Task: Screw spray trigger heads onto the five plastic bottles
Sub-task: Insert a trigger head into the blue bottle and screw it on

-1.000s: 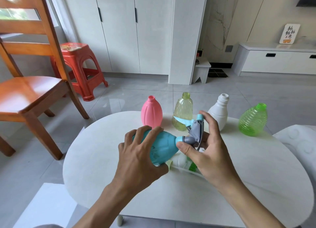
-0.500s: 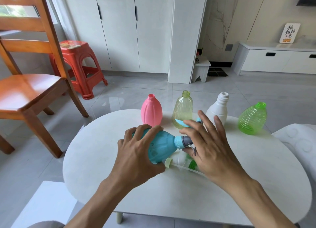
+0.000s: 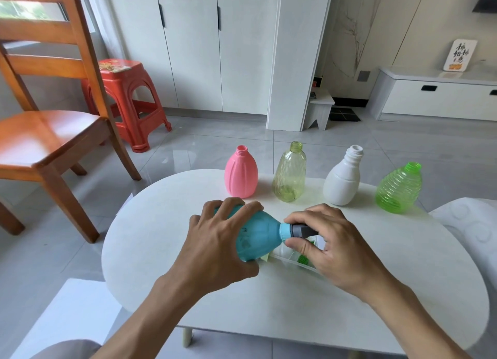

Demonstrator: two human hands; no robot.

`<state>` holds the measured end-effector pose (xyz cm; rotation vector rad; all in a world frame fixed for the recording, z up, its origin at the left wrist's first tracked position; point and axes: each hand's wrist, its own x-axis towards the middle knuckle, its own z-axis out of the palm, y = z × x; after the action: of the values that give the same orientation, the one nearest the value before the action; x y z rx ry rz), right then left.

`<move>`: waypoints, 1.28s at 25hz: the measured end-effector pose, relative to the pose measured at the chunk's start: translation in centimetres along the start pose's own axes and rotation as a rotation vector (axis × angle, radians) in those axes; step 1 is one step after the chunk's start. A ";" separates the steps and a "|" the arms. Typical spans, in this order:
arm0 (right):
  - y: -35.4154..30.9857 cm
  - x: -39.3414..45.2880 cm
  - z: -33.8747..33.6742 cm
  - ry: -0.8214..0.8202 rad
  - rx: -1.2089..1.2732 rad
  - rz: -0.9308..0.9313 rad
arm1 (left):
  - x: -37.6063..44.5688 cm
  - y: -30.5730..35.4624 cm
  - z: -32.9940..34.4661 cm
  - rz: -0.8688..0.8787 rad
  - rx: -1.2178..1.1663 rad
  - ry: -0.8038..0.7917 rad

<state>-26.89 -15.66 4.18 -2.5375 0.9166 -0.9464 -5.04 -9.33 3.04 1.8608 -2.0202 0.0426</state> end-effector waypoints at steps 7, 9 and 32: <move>1.3 0.4 -1.8 0.077 -0.153 -0.188 | 0.7 -1.8 -0.6 -0.071 -0.361 -0.235; 1.2 0.4 -1.7 0.072 -0.177 -0.191 | 0.5 -1.7 -0.7 -0.066 -0.351 -0.192; -1.0 0.2 1.2 -0.009 0.696 0.513 | 0.2 0.2 -0.5 0.020 0.131 0.110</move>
<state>-25.52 -14.96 3.86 -1.6224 0.9538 -0.8817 -5.13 -9.37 3.63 1.8717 -2.0041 0.2828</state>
